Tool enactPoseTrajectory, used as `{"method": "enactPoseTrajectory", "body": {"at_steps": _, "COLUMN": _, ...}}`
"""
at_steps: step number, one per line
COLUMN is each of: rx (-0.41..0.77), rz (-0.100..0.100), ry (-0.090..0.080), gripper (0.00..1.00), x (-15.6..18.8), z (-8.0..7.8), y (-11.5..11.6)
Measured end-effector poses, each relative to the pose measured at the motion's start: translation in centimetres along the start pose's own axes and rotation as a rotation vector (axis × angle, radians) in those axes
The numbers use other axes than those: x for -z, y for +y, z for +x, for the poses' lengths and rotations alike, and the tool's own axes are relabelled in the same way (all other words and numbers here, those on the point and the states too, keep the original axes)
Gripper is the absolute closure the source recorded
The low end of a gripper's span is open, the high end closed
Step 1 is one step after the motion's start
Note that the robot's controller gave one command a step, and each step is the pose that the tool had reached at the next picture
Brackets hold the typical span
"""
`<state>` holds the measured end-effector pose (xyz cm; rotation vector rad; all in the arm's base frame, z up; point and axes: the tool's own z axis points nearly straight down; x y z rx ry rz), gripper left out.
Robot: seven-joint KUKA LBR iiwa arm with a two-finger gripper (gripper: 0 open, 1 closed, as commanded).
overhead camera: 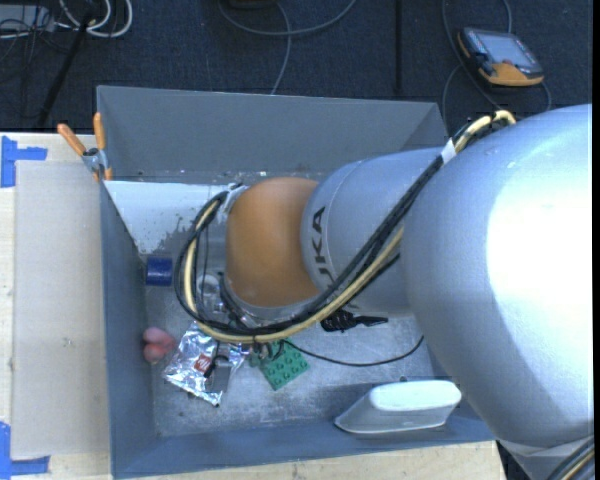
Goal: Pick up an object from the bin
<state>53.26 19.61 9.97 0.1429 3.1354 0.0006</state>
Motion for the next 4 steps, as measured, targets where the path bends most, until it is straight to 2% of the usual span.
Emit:
{"method": "enactPoseTrajectory", "body": {"at_steps": 1, "rx": -0.148, "rz": 0.003, "ry": 0.007, "gripper": 0.0, "x": -3.1, "z": 0.2, "y": -2.1}}
{"method": "enactPoseTrajectory", "body": {"at_steps": 2, "rx": -0.02, "rz": 0.003, "ry": 0.007, "gripper": 0.0, "x": -3.1, "z": 1.9, "y": -2.8}}
{"method": "enactPoseTrajectory", "body": {"at_steps": 3, "rx": -0.022, "rz": 0.001, "ry": 0.004, "gripper": 1.0, "x": -3.0, "z": 1.8, "y": -2.8}}
{"method": "enactPoseTrajectory", "body": {"at_steps": 4, "rx": -0.021, "rz": -0.002, "ry": -0.004, "gripper": 1.0, "x": 7.9, "z": 1.6, "y": -2.8}}
